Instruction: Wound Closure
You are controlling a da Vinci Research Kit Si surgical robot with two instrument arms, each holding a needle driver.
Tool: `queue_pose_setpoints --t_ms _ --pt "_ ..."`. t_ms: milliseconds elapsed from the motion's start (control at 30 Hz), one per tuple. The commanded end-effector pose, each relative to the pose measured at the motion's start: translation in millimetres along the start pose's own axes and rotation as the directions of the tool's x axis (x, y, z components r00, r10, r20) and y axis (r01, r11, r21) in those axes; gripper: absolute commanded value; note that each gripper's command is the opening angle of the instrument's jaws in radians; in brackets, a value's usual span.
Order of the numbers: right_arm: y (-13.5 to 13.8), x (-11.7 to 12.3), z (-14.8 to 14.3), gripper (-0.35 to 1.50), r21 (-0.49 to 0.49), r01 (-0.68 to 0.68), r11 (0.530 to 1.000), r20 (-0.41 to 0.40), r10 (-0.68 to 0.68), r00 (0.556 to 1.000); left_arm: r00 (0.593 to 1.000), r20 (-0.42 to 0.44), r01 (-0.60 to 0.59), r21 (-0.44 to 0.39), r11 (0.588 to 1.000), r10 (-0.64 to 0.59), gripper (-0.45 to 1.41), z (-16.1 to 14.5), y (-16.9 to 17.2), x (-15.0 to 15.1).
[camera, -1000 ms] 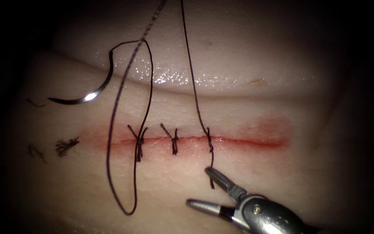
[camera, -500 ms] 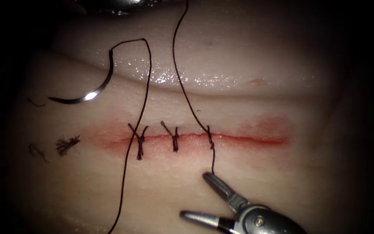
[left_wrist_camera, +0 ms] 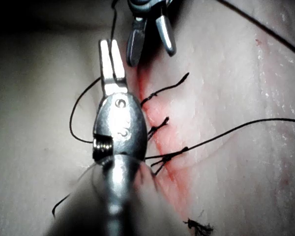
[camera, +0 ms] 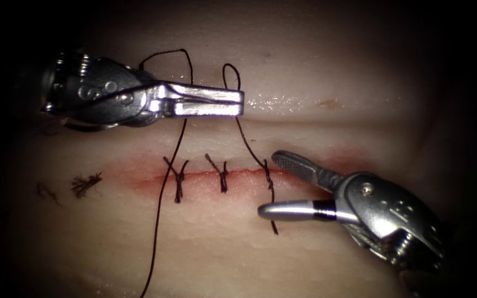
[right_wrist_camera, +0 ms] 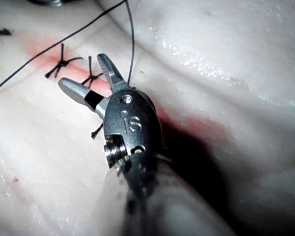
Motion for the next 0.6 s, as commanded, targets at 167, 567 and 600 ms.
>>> queue_pose_setpoints --t_ms 167,567,600 --pt "3.2 -2.0 4.1 -0.35 0.07 0.04 0.997 -0.013 -0.039 0.999 1.0 0.009 0.019 -0.005 1.0 -0.019 -0.45 0.7 1.7 0.0" --pt "6.5 -1.9 9.6 -0.35 0.143 0.043 0.989 -0.075 -0.032 0.997 0.995 0.019 0.096 -0.023 0.995 -0.095 -0.45 1.7 5.8 -0.7" --pt "6.5 -1.9 10.1 -0.35 0.143 0.043 0.989 -0.077 -0.032 0.996 0.995 0.02 0.099 -0.023 0.995 -0.099 -0.45 1.8 6.0 -0.8"
